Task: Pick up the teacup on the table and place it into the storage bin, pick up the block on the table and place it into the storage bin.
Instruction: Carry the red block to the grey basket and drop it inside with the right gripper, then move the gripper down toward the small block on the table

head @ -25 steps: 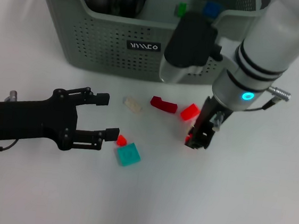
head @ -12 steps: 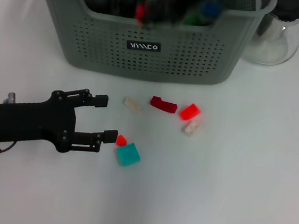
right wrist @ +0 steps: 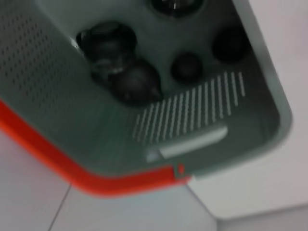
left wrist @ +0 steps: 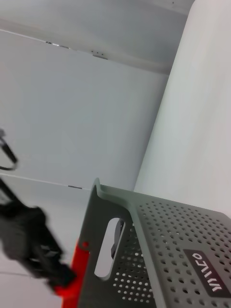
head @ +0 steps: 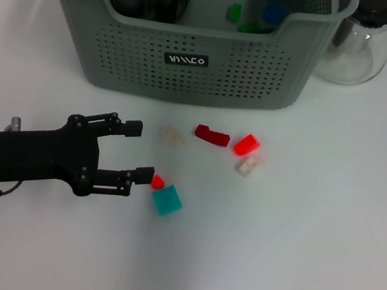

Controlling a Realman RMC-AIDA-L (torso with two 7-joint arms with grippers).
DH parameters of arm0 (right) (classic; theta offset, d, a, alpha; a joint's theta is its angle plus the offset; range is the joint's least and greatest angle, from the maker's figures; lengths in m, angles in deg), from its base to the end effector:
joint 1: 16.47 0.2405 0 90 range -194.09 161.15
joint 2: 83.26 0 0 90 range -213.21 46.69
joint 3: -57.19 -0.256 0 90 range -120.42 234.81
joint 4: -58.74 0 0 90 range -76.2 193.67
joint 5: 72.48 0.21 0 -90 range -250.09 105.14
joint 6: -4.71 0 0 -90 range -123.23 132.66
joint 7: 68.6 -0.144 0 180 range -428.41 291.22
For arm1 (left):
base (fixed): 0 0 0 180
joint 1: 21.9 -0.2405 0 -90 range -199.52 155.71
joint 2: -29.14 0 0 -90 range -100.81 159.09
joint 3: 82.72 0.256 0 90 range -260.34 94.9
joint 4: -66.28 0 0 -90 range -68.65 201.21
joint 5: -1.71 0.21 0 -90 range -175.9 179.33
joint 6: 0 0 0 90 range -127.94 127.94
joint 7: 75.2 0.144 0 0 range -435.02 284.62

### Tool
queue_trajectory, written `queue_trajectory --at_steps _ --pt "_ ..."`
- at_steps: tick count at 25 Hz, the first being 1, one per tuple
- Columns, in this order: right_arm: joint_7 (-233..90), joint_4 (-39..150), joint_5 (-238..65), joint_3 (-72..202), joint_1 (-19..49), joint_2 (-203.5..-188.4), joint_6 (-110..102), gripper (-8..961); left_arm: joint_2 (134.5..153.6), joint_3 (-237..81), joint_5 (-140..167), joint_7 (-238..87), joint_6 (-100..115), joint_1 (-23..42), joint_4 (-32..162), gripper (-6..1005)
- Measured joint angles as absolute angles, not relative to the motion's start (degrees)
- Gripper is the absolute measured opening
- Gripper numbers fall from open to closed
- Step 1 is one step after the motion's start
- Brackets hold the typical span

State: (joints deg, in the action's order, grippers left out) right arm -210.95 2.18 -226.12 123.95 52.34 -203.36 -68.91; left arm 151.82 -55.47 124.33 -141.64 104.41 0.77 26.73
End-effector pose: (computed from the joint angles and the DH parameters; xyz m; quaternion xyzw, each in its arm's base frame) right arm 0.0121 0.4564 -0.0096 -0.9495 0.1652 -0.0780 0.2550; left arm -0.2874 0.2595 -0.0018 -0.9351 -0.1751 -0.2900 0.1041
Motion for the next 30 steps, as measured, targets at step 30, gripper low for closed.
queue_trajectory --at_steps 30 --pt "-214.1 4.6 -227.4 128.4 51.1 -203.53 -66.5 561 151.82 -55.5 124.4 -141.5 104.3 0.8 26.8 845"
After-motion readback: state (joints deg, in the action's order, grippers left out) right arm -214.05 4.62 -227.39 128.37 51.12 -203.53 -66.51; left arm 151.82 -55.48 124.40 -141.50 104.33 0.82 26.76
